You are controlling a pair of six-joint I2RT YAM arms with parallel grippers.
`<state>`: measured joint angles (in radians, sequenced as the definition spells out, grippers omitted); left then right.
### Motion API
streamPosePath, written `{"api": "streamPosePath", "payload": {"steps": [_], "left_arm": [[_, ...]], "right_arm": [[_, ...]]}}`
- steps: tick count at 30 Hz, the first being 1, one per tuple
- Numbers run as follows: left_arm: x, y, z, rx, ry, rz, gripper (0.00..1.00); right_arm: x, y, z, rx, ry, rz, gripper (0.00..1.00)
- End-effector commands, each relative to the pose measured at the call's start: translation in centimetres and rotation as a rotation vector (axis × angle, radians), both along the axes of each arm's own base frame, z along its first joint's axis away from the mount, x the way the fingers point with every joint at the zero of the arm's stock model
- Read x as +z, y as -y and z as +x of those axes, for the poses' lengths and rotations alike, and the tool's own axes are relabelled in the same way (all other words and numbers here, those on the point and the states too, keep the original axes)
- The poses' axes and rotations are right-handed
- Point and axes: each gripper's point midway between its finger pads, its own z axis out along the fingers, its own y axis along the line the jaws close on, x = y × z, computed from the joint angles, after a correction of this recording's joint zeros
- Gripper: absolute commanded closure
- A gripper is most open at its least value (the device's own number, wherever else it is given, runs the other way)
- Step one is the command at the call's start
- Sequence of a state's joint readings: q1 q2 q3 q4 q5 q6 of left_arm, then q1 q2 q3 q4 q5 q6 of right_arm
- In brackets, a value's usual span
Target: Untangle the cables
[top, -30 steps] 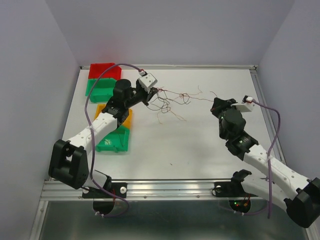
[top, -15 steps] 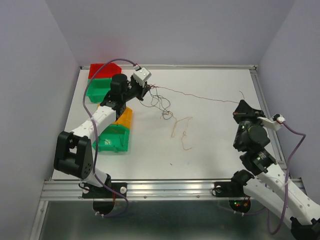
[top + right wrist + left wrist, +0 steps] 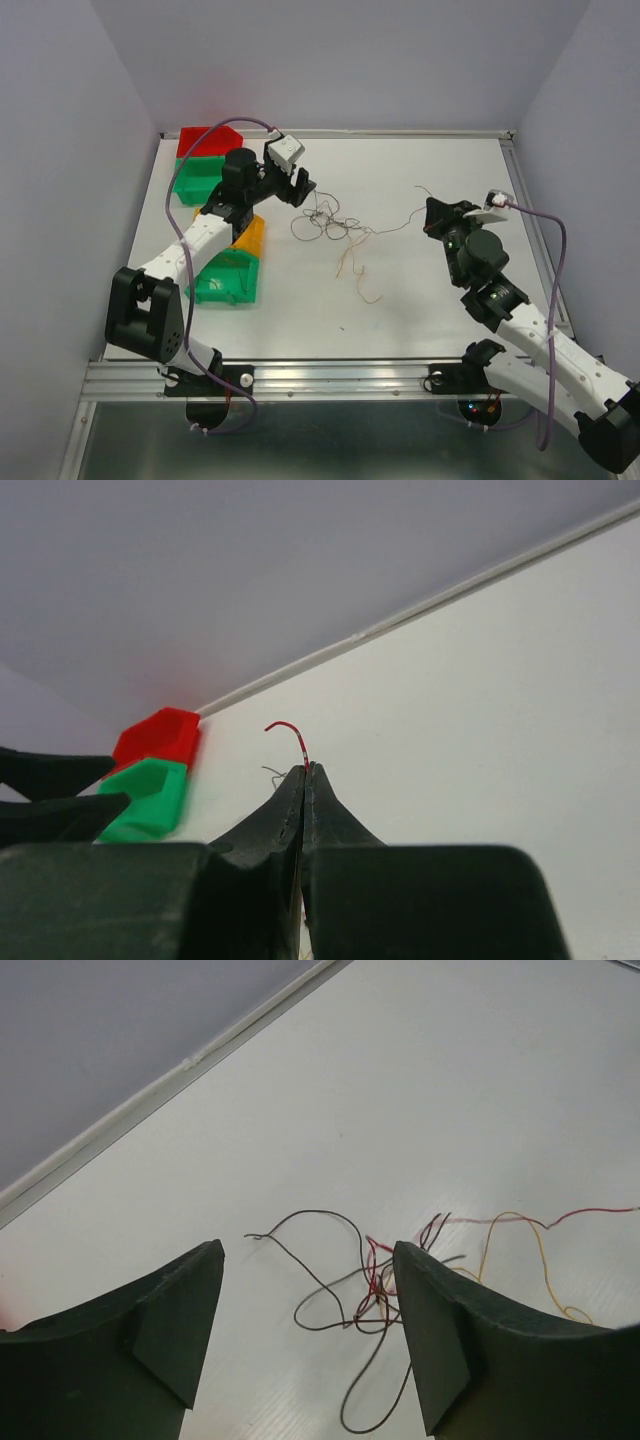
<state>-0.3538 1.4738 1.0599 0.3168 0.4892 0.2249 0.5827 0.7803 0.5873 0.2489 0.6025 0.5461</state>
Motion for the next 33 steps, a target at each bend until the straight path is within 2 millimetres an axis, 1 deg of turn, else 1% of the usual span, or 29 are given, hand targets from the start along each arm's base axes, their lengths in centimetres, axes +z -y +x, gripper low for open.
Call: {"api": "streamPosePath", "payload": {"steps": [1, 2, 3, 4, 5, 7, 8, 9, 10, 11, 12, 13, 15, 17, 18, 20, 22, 23, 24, 25, 27, 28, 29, 30, 31, 32, 33], "left_arm": [[3.3, 0.1, -0.6, 0.019, 0.076, -0.046, 0.18], [3.4, -0.7, 0.0, 0.082, 0.077, -0.041, 0.18], [3.6, -0.9, 0.2, 0.100, 0.077, -0.044, 0.18], [3.6, -1.0, 0.2, 0.098, 0.077, -0.030, 0.18], [3.6, -0.6, -0.2, 0.068, 0.082, -0.025, 0.18], [3.8, 1.9, -2.8, -0.105, 0.090, -0.034, 0.16], [3.2, 3.9, -4.6, -0.198, 0.097, -0.009, 0.16], [3.2, 5.1, -5.9, -0.251, 0.117, 0.008, 0.16], [2.4, 6.0, -6.8, -0.283, 0.118, 0.028, 0.16], [2.2, 7.5, -8.3, -0.343, 0.148, 0.050, 0.16], [1.6, 8.2, -9.0, -0.374, 0.148, 0.061, 0.16], [1.3, 8.8, -9.5, -0.399, 0.150, 0.066, 0.16], [0.4, 10.4, -11.0, -0.478, 0.146, 0.074, 0.16], [0.2, 11.7, -11.9, -0.526, 0.150, 0.075, 0.16], [-0.5, 12.9, -12.8, -0.564, 0.145, 0.084, 0.17], [-1.0, 14.0, -13.3, -0.580, 0.146, 0.098, 0.18], [-2.3, 15.0, -13.3, -0.581, 0.130, 0.123, 0.19], [-2.5, 15.6, -13.5, -0.590, 0.132, 0.130, 0.19], [-2.9, 15.7, -13.1, -0.566, 0.127, 0.142, 0.20], [-4.1, 16.1, -12.8, -0.562, 0.104, 0.158, 0.20], [-4.6, 16.6, -12.1, -0.536, 0.094, 0.170, 0.21], [-5.7, 16.9, -11.6, -0.515, 0.070, 0.185, 0.29], [-5.5, 17.4, -11.1, -0.495, 0.070, 0.189, 0.38], [-6.3, 17.5, -10.5, -0.470, 0.054, 0.203, 0.46], [-6.3, 17.5, -10.1, -0.450, 0.055, 0.207, 0.67], [-6.2, 17.4, -9.8, -0.432, 0.058, 0.211, 0.74], [-6.0, 17.0, -9.4, -0.403, 0.068, 0.218, 0.77]], "right_arm": [[5.9, -2.9, -0.9, 0.186, 0.184, -0.012, 1.00], [6.2, -3.5, -1.1, 0.219, 0.195, -0.021, 0.99], [6.1, -3.7, -1.1, 0.230, 0.196, -0.024, 1.00], [6.2, -3.9, -1.2, 0.240, 0.201, -0.024, 0.99], [6.5, -4.4, -1.4, 0.272, 0.219, -0.024, 1.00], [7.0, -5.2, -1.8, 0.321, 0.244, -0.027, 0.99], [7.4, -5.9, -2.1, 0.361, 0.267, -0.023, 1.00], [7.5, -6.2, -2.3, 0.377, 0.271, -0.005, 0.99], [7.6, -6.3, -2.4, 0.387, 0.277, 0.010, 0.99], [7.6, -6.4, -2.5, 0.394, 0.286, 0.040, 1.00], [8.2, -6.3, -2.7, 0.396, 0.302, 0.060, 0.99], [7.9, -6.3, -2.8, 0.396, 0.306, 0.066, 0.99], [8.6, -6.2, -3.2, 0.406, 0.331, 0.101, 0.99], [8.7, -6.3, -3.4, 0.413, 0.339, 0.116, 0.99], [8.9, -6.2, -3.5, 0.415, 0.343, 0.129, 1.00], [8.9, -6.0, -3.6, 0.410, 0.345, 0.141, 0.99], [8.9, -5.9, -3.6, 0.402, 0.346, 0.150, 0.99], [9.1, -5.7, -3.7, 0.396, 0.351, 0.154, 1.00], [8.9, -5.5, -3.6, 0.385, 0.349, 0.155, 0.99], [9.1, -5.4, -3.7, 0.384, 0.351, 0.158, 0.99], [9.2, -5.5, -4.0, 0.395, 0.357, 0.160, 1.00], [9.3, -5.6, -4.0, 0.400, 0.360, 0.164, 1.00], [9.5, -5.5, -4.2, 0.405, 0.366, 0.167, 1.00], [9.5, -5.4, -4.3, 0.402, 0.366, 0.168, 0.99], [9.4, -5.3, -4.2, 0.393, 0.365, 0.169, 1.00], [9.5, -4.6, -4.2, 0.362, 0.370, 0.175, 0.99], [9.3, -4.3, -4.1, 0.343, 0.369, 0.173, 1.00]]}}
